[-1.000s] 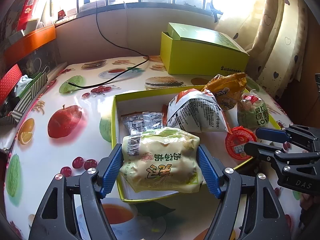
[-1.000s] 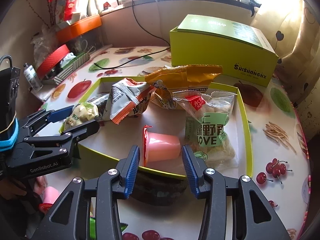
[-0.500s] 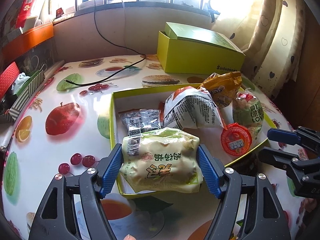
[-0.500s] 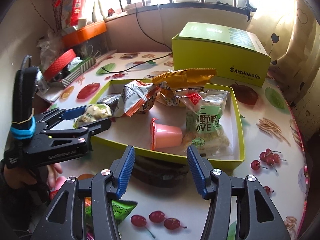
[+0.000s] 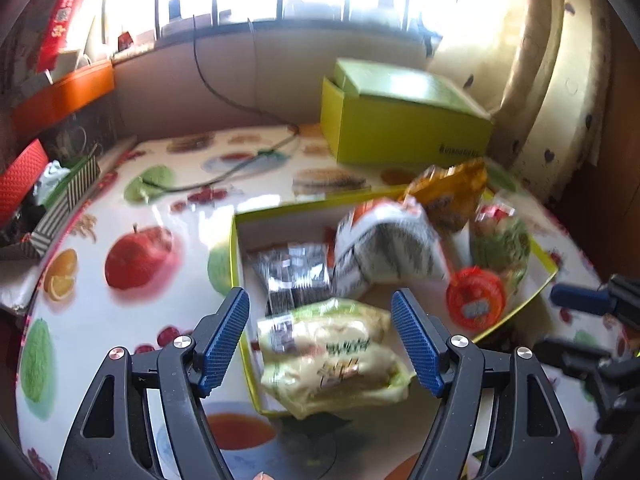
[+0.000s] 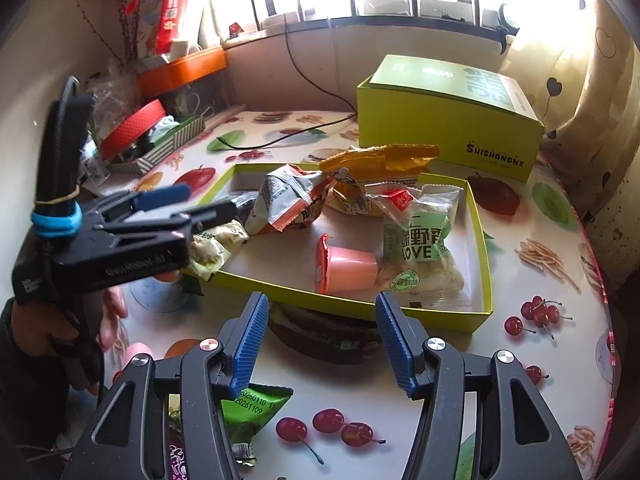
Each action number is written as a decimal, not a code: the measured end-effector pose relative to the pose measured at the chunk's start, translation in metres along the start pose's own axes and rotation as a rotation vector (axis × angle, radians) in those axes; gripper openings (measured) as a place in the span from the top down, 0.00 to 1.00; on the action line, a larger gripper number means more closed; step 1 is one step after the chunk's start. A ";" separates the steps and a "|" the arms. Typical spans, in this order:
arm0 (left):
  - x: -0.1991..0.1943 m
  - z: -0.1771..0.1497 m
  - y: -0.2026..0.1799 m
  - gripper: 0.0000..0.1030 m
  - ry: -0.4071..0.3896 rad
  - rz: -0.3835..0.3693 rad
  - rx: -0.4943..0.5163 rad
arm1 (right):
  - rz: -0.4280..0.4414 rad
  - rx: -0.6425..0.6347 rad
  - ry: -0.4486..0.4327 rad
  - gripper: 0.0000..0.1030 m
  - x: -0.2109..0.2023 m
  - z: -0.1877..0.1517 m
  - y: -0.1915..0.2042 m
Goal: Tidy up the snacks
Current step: 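Open right gripper dropping pink cup into tray while left gripper releases cream bag, then withdraw both open grippers from the tray back over the snack heap, then close left gripper on pink jelly cup while right gripper grasps purple candy bag, then lift pink cup with left gripper and purple bag with right, carry toward tray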
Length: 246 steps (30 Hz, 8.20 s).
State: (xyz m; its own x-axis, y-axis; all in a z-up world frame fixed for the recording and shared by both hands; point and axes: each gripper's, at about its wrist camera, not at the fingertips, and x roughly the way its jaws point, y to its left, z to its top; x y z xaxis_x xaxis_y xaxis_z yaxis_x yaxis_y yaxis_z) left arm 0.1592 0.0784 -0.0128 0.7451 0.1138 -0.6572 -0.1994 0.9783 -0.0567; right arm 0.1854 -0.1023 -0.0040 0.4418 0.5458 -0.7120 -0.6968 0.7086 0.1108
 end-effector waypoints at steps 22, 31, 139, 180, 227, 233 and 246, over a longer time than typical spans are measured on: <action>-0.015 -0.040 0.010 0.28 0.086 0.096 0.113 | 0.016 -0.004 0.023 0.46 0.001 -0.013 0.006; -0.012 -0.023 0.009 0.28 0.037 0.076 0.101 | 0.023 0.002 0.033 0.46 0.005 -0.017 0.007; -0.100 -0.115 -0.002 0.28 0.134 -0.100 -0.076 | -0.003 0.087 0.095 0.44 -0.057 -0.097 0.069; -0.064 -0.112 -0.010 0.56 0.155 -0.191 -0.005 | 0.015 0.051 0.122 0.60 -0.034 -0.113 0.054; -0.067 -0.106 -0.017 0.59 0.149 -0.149 0.015 | -0.074 0.041 0.044 0.67 -0.053 -0.108 0.039; -0.072 -0.102 -0.016 0.59 0.135 -0.143 0.012 | -0.072 0.066 0.029 0.67 -0.059 -0.104 0.032; -0.086 -0.078 -0.021 0.59 0.087 -0.137 0.027 | -0.051 0.046 -0.033 0.67 -0.070 -0.067 0.024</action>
State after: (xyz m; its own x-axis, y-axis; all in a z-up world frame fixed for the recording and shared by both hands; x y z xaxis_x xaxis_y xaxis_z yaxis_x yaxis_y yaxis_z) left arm 0.0497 0.0348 -0.0134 0.7060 -0.0353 -0.7073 -0.0818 0.9880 -0.1311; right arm 0.0994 -0.1535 0.0018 0.4951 0.5224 -0.6943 -0.6467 0.7552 0.1071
